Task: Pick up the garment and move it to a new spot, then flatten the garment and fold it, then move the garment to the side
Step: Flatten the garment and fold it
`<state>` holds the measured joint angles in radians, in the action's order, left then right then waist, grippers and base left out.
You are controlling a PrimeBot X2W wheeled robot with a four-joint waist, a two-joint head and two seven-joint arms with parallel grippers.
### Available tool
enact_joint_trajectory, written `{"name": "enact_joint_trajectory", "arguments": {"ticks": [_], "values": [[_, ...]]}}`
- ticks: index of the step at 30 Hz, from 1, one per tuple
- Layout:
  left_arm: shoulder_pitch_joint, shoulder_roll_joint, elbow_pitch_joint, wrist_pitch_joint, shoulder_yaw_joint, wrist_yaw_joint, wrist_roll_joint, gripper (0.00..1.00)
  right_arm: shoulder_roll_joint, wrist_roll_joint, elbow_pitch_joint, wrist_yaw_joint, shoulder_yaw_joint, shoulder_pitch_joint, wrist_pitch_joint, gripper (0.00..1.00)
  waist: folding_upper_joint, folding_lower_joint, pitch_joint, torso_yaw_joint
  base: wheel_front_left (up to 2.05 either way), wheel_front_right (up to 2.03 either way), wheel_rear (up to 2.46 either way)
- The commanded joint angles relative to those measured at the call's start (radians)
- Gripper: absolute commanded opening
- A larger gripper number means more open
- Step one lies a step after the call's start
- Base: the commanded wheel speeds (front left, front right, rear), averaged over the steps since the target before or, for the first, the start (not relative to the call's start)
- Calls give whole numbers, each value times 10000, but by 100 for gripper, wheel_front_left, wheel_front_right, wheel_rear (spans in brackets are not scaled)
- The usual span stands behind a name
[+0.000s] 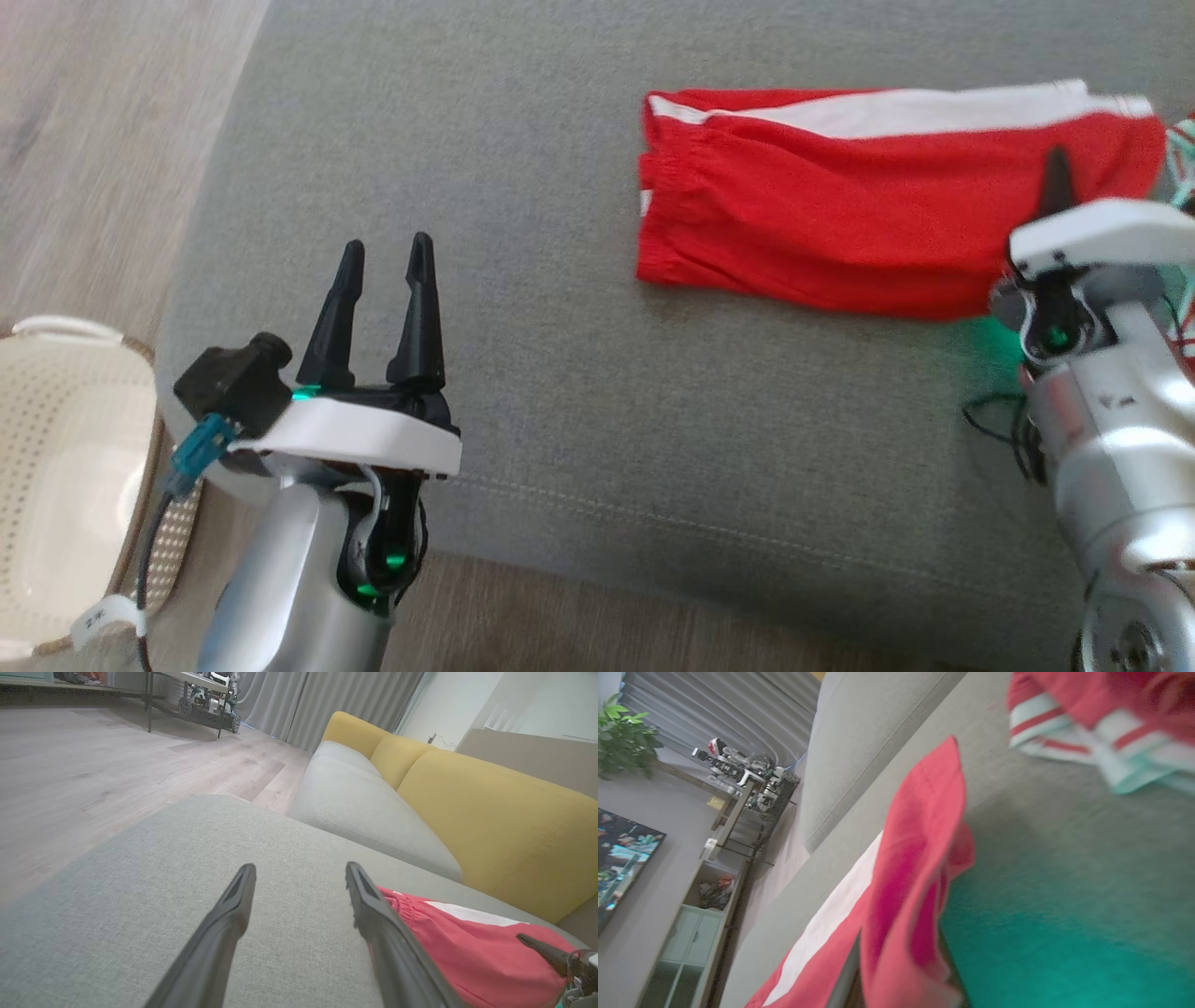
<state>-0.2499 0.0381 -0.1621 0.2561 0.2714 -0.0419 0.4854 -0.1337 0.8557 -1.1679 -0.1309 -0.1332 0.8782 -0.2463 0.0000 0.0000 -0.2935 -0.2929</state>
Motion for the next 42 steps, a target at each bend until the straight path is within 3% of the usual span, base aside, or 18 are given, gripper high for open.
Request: {"name": "enact_joint_trajectory", "arguments": {"ticks": [1, 10, 15, 22, 30, 35, 42], "values": [[-102, 122, 294, 57, -402, 77, -126, 100, -26, -244, 25, 2, 21, -258, -120, 0, 0, 0, 139, 120, 0, 0, 0], [-12, 122, 274, 57, -445, 151, -201, 100, 150, -1471, 473, 2, -823, -626, -152, 0, 0, 0, 341, 245, 0, 0, 0], [43, 122, 235, 57, -512, 188, -253, 100, 587, -2124, 1422, 2, -502, -778, -153, 0, 0, 0, 507, 179, 0, 0, 0], [192, 122, 194, 57, -567, 193, -271, 100, 819, -2436, 2880, 2, 695, -1269, -153, 0, 0, 0, 783, -30, 0, 0, 0], [363, 122, 163, 57, -515, 170, -208, 100, 832, -1457, 4092, 2, 2726, -1822, -18, 0, 0, 0, 935, -464, 0, 0, 0], [397, 122, 163, 57, -421, 156, -141, 100, 833, -1206, 4133, 2, 3312, -1777, -38, 0, 0, 0, 880, -716, 0, 0, 0], [411, 122, 135, 57, -258, 105, -12, 100, 834, -1126, 3225, 2, 4142, -1481, -73, 0, 0, 0, 758, -1170, 0, 0, 0]]}}
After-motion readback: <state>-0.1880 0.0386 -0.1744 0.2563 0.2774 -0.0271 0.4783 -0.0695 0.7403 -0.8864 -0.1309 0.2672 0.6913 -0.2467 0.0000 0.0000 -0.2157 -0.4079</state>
